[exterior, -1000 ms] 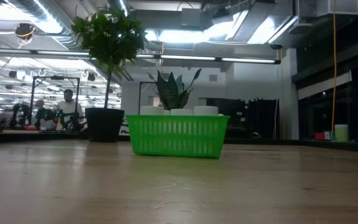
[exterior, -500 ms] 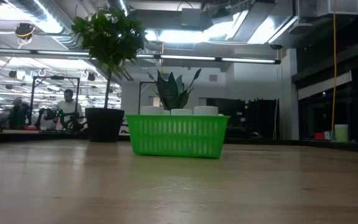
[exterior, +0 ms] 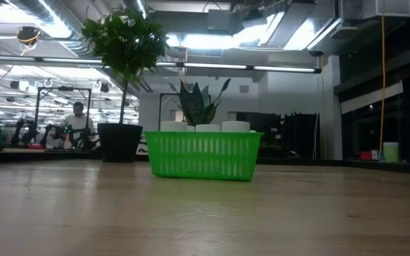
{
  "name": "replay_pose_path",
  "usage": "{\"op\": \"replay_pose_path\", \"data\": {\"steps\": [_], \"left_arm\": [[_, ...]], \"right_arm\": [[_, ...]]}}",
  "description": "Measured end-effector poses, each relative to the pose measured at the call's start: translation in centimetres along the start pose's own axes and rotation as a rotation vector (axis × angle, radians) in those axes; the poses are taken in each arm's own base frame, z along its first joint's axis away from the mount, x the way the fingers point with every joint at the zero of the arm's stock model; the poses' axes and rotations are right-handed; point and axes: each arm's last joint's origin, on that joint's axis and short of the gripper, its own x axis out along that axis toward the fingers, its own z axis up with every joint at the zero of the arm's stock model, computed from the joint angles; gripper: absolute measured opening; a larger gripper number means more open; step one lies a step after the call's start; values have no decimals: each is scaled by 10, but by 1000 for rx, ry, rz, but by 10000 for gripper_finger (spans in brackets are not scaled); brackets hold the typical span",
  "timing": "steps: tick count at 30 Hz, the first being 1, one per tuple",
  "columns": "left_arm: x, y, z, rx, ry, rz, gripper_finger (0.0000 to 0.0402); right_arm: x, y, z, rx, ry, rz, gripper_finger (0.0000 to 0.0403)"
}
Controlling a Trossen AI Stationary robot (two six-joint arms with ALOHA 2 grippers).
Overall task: Pick and place pill bottles into a basket
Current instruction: Put the pill bottle into the bin
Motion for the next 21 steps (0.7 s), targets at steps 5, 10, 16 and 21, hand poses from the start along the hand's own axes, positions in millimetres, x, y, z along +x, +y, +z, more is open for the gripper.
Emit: {"op": "replay_pose_path", "data": {"steps": [5,10,16,21], "left_arm": [[4,-14,10,-55,-88,-68,336],[17,-15,22,-31,-132,-56,336],[23,-13,25,53,-113,-51,336],[24,-11,25,123,-130,-24,336]], "right_arm": [[3,0,-2,20,27,2,233],[2,0,-2,8,29,1,233],[2,0,-2,-3,29,1,233],[2,0,-2,-3,29,1,233]]}}
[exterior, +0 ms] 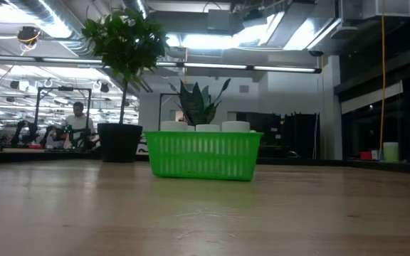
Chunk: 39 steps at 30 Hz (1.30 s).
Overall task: Pick and place pill bottles into a basket
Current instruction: Put the pill bottle into the bin
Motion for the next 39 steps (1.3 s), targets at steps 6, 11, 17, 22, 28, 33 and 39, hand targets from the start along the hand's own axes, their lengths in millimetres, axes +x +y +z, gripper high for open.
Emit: {"op": "replay_pose_path", "data": {"steps": [6,11,17,22,28,33,39], "left_arm": [[1,1,1,-94,-21,13,336],[8,3,5,-105,-37,29,336],[14,5,8,10,-25,35,336],[15,9,7,152,-11,57,336],[11,20,-4,312,109,83,336],[-9,38,-25,365,330,136,336],[-47,50,-59,502,438,136,336]], "right_arm": [[0,0,-1,-42,5,-1,233],[0,0,-1,-54,13,-1,233],[0,0,-2,-70,18,1,233],[0,0,-2,-138,19,-5,233],[0,-1,-3,-119,47,-54,233],[-1,-5,-7,-86,109,-182,233],[-2,-8,-8,-106,138,-288,233]]}}
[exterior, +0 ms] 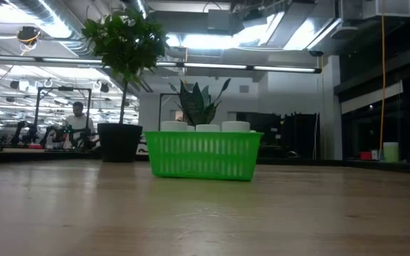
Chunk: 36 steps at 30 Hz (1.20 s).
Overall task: Pick and place pill bottles into a basket
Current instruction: Put the pill bottle into the bin
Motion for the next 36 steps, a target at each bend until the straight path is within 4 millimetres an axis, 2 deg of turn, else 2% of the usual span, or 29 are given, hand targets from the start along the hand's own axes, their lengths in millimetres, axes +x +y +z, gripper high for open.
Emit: {"op": "replay_pose_path", "data": {"steps": [5,9,28,32,36], "left_arm": [[-14,-1,-31,56,56,-19,336],[-20,-2,-46,66,208,-69,336],[-13,-7,-72,-99,376,-49,352],[-7,-17,-83,-120,503,-72,356],[-4,-39,-91,-163,571,-202,369]], "right_arm": [[0,-1,4,107,-44,-11,233],[0,-1,5,165,-45,-14,233],[1,-1,4,70,-36,-17,233],[1,-1,4,24,-35,-16,233],[1,-1,4,-1,-34,-17,233]]}}
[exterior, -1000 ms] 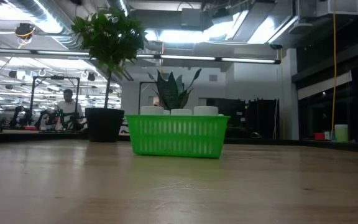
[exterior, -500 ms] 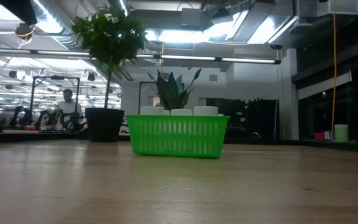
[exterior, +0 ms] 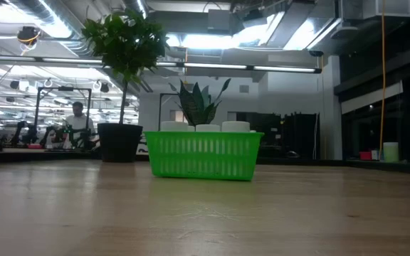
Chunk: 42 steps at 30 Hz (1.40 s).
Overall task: Pick and place pill bottles into a basket
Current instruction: Put the pill bottle into the bin
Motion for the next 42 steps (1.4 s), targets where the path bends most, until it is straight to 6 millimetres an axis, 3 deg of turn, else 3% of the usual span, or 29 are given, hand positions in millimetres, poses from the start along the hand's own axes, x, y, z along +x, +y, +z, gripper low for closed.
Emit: {"op": "replay_pose_path", "data": {"steps": [5,19,30,35,42], "left_arm": [[13,-11,-7,-35,45,-57,386],[33,-20,-44,-121,97,-41,400],[70,-21,-56,-141,89,35,398],[76,-21,-53,-154,92,48,370],[78,-20,-44,-151,91,51,298]], "right_arm": [[0,0,0,-17,0,0,233],[0,0,1,5,-6,-1,233],[0,0,1,6,-8,-1,233],[0,0,1,5,-8,-1,233],[0,0,0,1,-4,0,233]]}}
